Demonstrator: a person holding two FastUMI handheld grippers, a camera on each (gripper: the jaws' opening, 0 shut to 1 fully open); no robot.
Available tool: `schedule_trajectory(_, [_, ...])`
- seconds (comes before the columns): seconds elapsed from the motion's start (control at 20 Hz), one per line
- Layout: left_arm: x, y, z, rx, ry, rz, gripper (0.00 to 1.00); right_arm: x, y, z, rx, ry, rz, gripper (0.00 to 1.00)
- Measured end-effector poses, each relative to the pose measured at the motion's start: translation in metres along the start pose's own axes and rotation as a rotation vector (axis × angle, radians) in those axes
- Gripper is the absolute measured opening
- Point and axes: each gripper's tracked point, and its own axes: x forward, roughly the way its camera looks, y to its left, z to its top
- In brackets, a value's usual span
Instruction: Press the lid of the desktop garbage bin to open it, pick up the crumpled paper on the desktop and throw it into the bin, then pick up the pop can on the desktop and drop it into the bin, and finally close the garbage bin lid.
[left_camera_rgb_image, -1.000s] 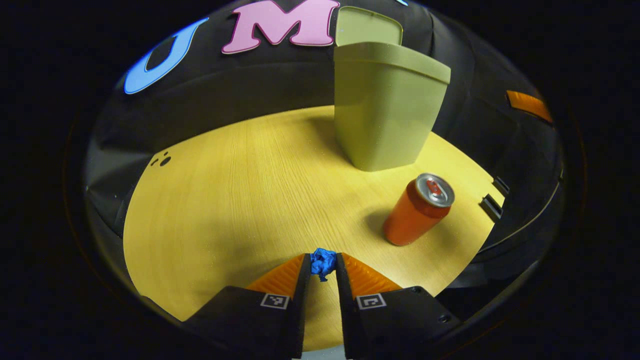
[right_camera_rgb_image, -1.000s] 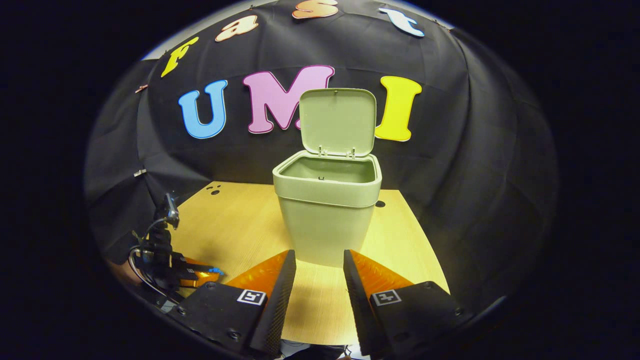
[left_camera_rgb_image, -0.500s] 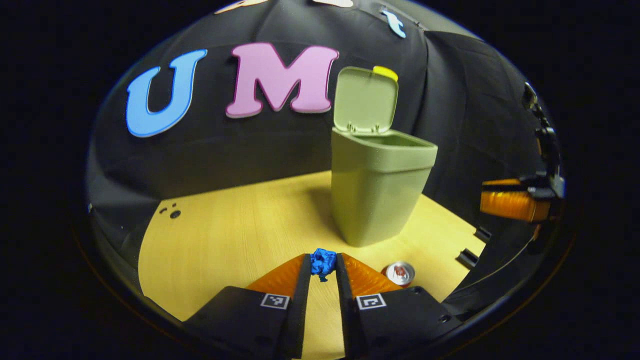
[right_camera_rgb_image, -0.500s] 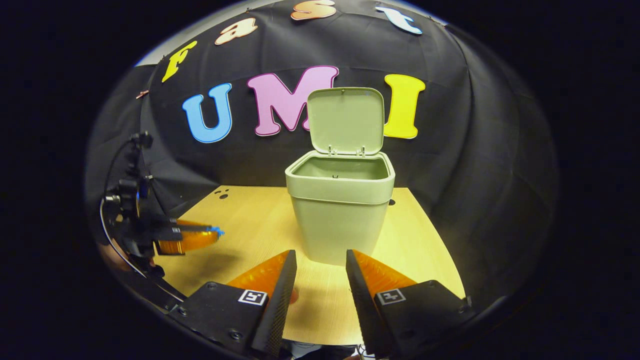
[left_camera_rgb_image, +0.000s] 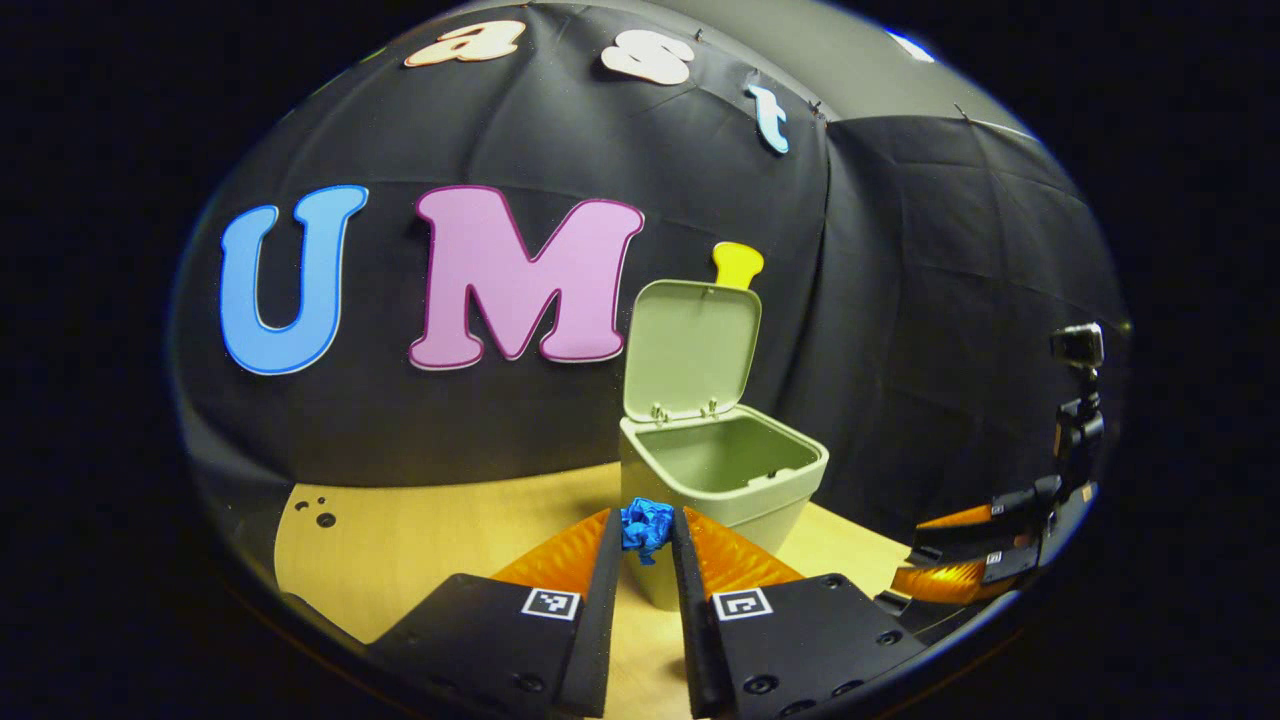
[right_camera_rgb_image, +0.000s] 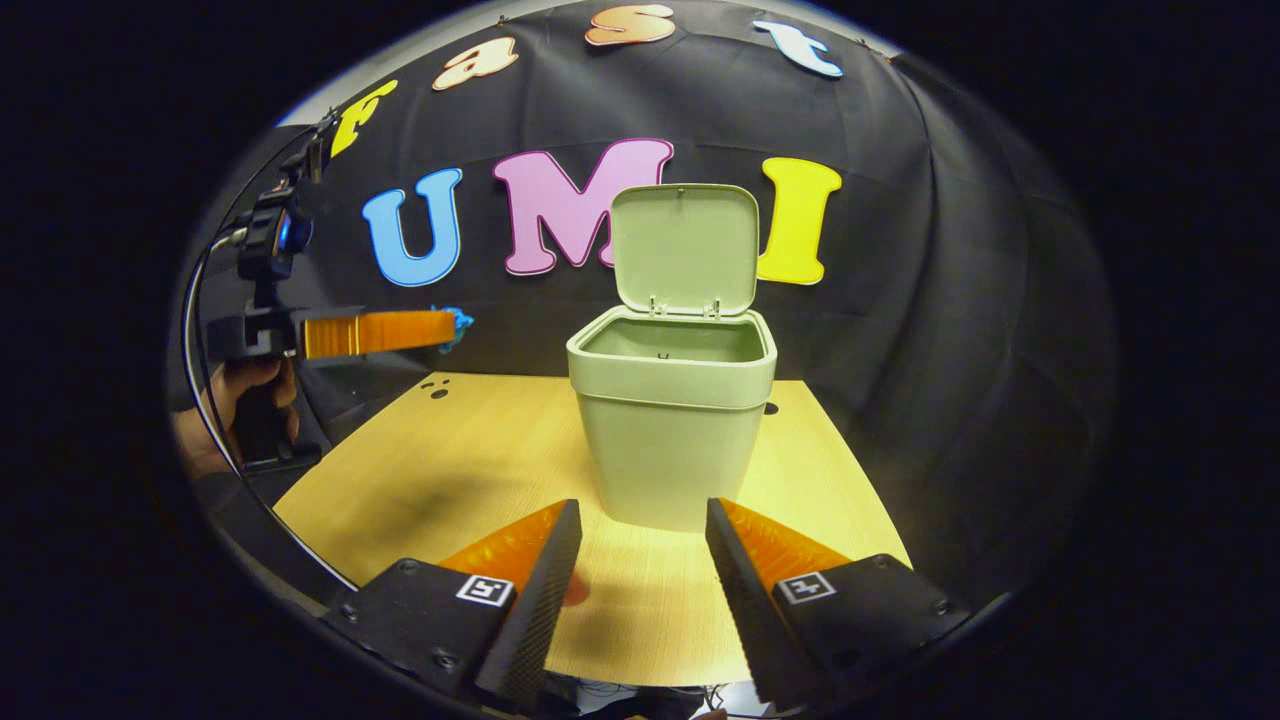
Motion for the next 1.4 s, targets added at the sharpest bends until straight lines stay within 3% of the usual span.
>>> schedule_trajectory(0.05, [0.007,-0.004,0.008,0.007,-0.012,-0.009,0.34,-0.003,0.0,0.001,0.008,-0.004,0.001,0.88])
schedule_trajectory(0.15, [0.02,-0.01,0.019,0.027,-0.027,-0.026,0.34,-0.005,-0.005,0.001,0.018,-0.008,-0.014,0.91])
schedule_trajectory(0.5, [0.078,-0.036,0.035,0.051,-0.037,-0.083,0.34,-0.019,-0.037,0.001,0.001,-0.016,-0.082,0.91])
schedule_trajectory(0.55, [0.086,-0.039,0.033,0.049,-0.029,-0.09,0.3,-0.021,-0.041,0.002,0.006,-0.018,-0.09,0.91])
schedule_trajectory(1.15, [0.146,-0.049,-0.001,0.1,0.07,-0.079,0.36,-0.027,-0.091,-0.002,0.074,-0.014,-0.183,0.91])
schedule_trajectory(1.25, [0.15,-0.049,-0.006,0.098,0.082,-0.075,0.42,-0.027,-0.092,-0.002,0.082,-0.013,-0.184,0.91])
schedule_trajectory(1.4, [0.15,-0.044,-0.007,0.111,0.079,-0.044,0.98,-0.028,-0.089,-0.003,0.079,-0.015,-0.17,0.91])
